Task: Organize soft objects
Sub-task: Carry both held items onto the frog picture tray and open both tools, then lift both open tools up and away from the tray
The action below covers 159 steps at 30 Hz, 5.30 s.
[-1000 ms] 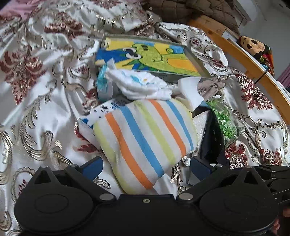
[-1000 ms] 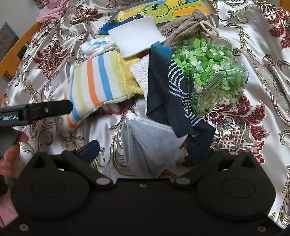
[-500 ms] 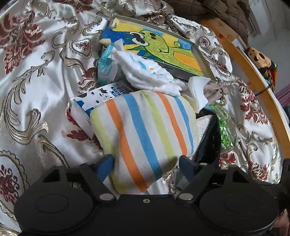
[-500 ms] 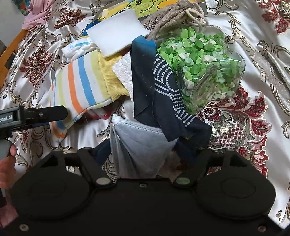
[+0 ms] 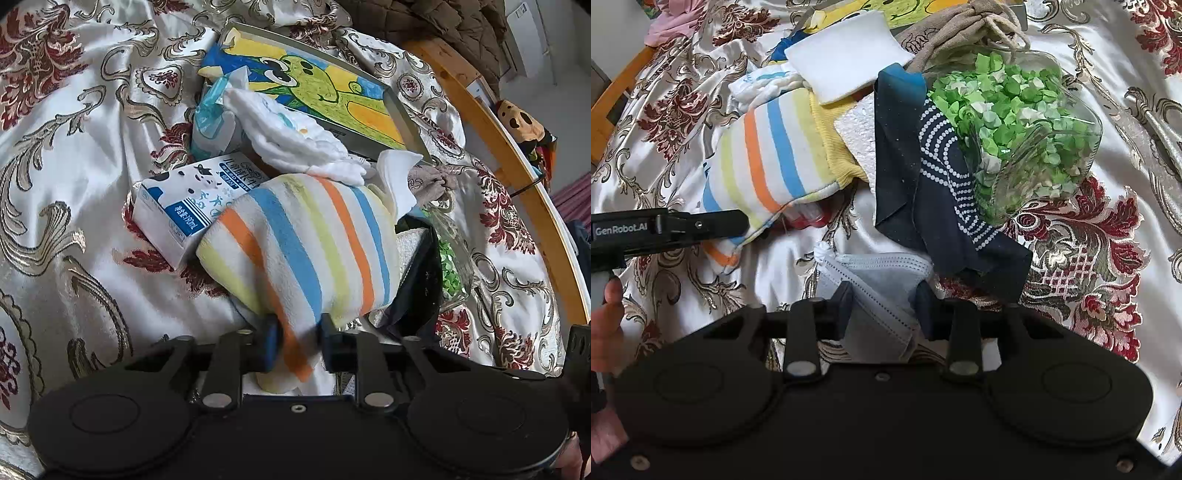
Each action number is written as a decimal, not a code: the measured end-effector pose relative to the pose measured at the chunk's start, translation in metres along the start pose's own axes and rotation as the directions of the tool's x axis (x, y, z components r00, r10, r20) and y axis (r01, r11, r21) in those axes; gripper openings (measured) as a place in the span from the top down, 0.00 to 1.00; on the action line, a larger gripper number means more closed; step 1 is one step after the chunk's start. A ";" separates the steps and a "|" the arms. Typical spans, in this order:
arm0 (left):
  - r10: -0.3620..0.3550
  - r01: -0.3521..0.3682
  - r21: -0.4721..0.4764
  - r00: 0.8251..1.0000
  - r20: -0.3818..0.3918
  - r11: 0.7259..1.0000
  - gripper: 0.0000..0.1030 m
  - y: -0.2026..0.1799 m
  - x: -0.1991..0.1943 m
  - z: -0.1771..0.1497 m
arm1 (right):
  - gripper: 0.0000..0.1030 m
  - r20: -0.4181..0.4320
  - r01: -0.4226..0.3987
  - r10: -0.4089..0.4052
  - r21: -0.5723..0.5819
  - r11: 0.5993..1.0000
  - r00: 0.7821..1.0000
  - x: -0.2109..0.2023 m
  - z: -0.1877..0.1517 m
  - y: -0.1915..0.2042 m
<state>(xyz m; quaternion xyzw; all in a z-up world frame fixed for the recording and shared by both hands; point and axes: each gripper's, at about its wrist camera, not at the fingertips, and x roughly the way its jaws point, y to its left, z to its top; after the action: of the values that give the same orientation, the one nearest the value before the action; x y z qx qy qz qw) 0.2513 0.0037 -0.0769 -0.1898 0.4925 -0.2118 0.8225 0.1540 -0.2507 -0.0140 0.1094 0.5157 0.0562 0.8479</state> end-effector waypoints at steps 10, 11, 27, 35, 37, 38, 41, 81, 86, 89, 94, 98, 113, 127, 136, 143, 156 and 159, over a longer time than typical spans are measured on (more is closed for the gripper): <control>0.009 -0.009 0.022 1.000 0.006 1.000 0.89 -0.021 -0.024 -0.019 | 0.92 0.021 -0.060 0.061 -0.034 0.998 0.998 -0.020 -0.003 0.006; 0.004 -0.004 0.018 1.000 0.008 1.000 0.89 -0.024 -0.029 -0.023 | 0.93 0.031 -0.066 0.068 -0.044 0.997 0.997 -0.025 -0.005 0.008; -0.002 -0.032 0.110 0.955 0.296 0.993 0.90 -0.066 -0.120 -0.073 | 0.95 0.276 -0.171 0.206 -0.145 0.975 0.939 -0.114 -0.024 0.019; -0.012 -0.045 0.114 0.891 0.453 0.992 0.90 -0.078 -0.156 -0.069 | 0.95 0.435 -0.210 0.254 -0.148 0.967 0.864 -0.153 -0.024 0.006; 0.006 -0.074 0.130 0.889 0.458 0.989 0.90 -0.085 -0.156 -0.060 | 0.95 0.473 -0.192 0.236 -0.141 0.971 0.849 -0.159 -0.024 0.001; 0.012 -0.085 0.140 0.889 0.457 0.986 0.90 -0.088 -0.156 -0.056 | 0.95 0.494 -0.184 0.228 -0.137 0.973 0.839 -0.162 -0.025 -0.001; 0.020 -0.118 0.182 0.884 0.467 0.976 0.90 -0.102 -0.156 -0.038 | 0.95 0.549 -0.164 0.209 -0.130 0.978 0.809 -0.167 -0.020 -0.008; 0.163 -0.312 0.224 0.847 0.507 0.923 0.90 -0.156 0.129 0.172 | 0.95 0.641 -0.256 -0.001 0.308 0.916 0.767 0.037 0.211 -0.144; 0.234 -0.330 0.184 0.884 0.405 0.926 0.89 -0.139 0.149 0.174 | 0.93 0.605 -0.286 0.029 0.333 0.899 0.796 0.055 0.219 -0.140; 0.269 -0.330 0.133 0.899 0.345 0.934 0.89 -0.125 0.155 0.177 | 0.90 0.578 -0.264 0.023 0.335 0.904 0.815 0.059 0.218 -0.133; 0.279 -0.320 0.084 0.907 0.314 0.944 0.79 -0.113 0.150 0.179 | 0.82 0.533 -0.246 0.020 0.358 0.901 0.846 0.077 0.219 -0.131; 0.276 -0.321 0.087 0.902 0.333 0.943 0.64 -0.116 0.138 0.177 | 0.68 0.532 -0.258 0.027 0.364 0.895 0.846 0.081 0.218 -0.129; 0.227 -0.310 0.097 0.844 0.486 0.946 0.20 -0.142 0.043 0.150 | 0.09 0.638 -0.336 0.109 0.246 0.909 0.762 0.021 0.211 -0.113; 0.164 -0.302 0.106 0.742 0.649 0.947 0.06 -0.153 -0.080 0.099 | 0.00 0.753 -0.231 0.086 0.089 0.969 0.653 -0.077 0.161 -0.079; 0.122 -0.296 0.135 0.708 0.695 0.946 0.02 -0.153 -0.129 0.052 | 0.00 0.820 -0.254 0.109 0.046 0.966 0.562 -0.119 0.116 -0.072; 0.105 -0.287 0.137 0.689 0.717 0.948 0.01 -0.140 -0.156 0.013 | 0.00 0.854 -0.214 0.087 0.030 0.976 0.514 -0.137 0.076 -0.061; 0.164 -0.397 0.179 0.690 0.705 0.900 0.01 -0.113 -0.164 -0.064 | 0.00 0.862 -0.131 0.016 0.058 0.990 0.506 -0.154 0.007 -0.042; 0.168 -0.396 0.181 0.700 0.694 0.900 0.01 -0.108 -0.164 -0.075 | 0.00 0.853 -0.099 0.003 0.057 0.993 0.522 -0.155 -0.008 -0.035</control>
<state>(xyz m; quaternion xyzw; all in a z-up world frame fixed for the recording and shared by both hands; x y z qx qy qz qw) 0.0977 -0.0071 0.0663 -0.0386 0.1506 -0.0762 0.9849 0.0748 -0.3162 0.1074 0.1796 0.0349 -0.0049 0.9831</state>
